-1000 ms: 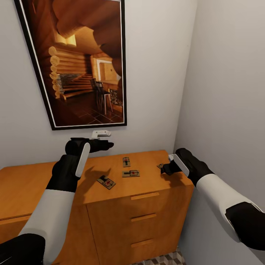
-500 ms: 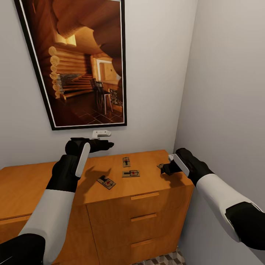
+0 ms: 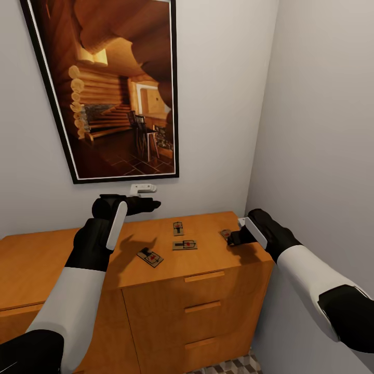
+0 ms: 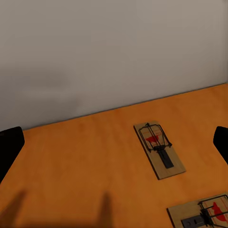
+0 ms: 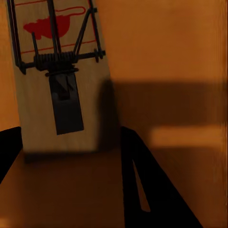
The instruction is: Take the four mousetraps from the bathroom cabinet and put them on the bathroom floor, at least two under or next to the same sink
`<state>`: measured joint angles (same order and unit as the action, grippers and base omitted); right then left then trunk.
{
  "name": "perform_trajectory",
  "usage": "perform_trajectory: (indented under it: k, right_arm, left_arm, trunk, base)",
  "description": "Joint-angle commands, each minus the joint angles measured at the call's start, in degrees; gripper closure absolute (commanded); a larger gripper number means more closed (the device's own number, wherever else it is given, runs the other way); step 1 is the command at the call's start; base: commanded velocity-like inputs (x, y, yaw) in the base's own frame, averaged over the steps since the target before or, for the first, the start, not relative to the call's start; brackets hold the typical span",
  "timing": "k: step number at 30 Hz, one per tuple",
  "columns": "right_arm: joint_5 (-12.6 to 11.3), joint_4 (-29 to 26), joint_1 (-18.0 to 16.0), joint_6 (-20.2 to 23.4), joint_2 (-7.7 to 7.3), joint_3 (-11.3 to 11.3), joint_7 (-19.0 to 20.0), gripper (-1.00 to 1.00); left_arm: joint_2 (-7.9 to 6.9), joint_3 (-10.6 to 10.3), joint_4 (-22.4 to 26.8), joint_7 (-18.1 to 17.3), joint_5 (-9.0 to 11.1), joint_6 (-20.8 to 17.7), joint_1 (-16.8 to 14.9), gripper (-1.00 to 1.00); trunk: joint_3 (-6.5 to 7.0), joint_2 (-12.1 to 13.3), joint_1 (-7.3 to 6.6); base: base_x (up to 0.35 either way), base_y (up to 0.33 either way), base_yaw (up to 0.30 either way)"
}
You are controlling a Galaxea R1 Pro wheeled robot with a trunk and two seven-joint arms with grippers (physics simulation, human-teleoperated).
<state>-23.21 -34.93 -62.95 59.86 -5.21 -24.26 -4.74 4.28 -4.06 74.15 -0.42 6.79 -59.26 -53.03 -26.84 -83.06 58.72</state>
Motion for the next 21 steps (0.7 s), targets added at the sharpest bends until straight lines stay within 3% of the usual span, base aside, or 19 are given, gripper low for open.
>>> perform_trajectory:
  k: [1, 13, 14, 21]
  right_arm:
    - [-2.37, 0.65, 0.02, 0.14, -0.06, -0.35, -0.45, 1.00]
    - [-1.99, -0.42, 0.02, 0.14, -0.21, -0.35, -0.44, 1.00]
    - [-2.02, -17.36, -0.11, 0.14, -0.92, 1.11, -0.44, 1.00]
    - [-2.08, -18.45, -0.33, 0.14, -1.01, 4.32, -0.49, 1.00]
  left_arm:
    - [0.02, 0.02, 0.03, 0.01, 0.15, -0.24, -0.06, -1.00]
    - [0.02, 0.02, 0.03, -0.01, 0.15, -0.24, -0.06, -1.00]
    - [0.02, 0.03, 0.11, 0.00, 0.15, -0.24, -0.06, -1.00]
    - [0.02, 0.02, 0.11, -0.01, 0.15, -0.24, -0.06, -1.00]
  trunk:
    - [-0.09, -0.02, 0.01]
    - [-0.09, -0.02, 0.01]
    - [-0.09, -0.02, 0.01]
    - [-0.09, -0.02, 0.01]
  base:
    - [0.000, 0.000, 0.000]
    - [0.000, 0.000, 0.000]
    - [0.000, 0.000, 0.000]
    - [0.000, 0.000, 0.000]
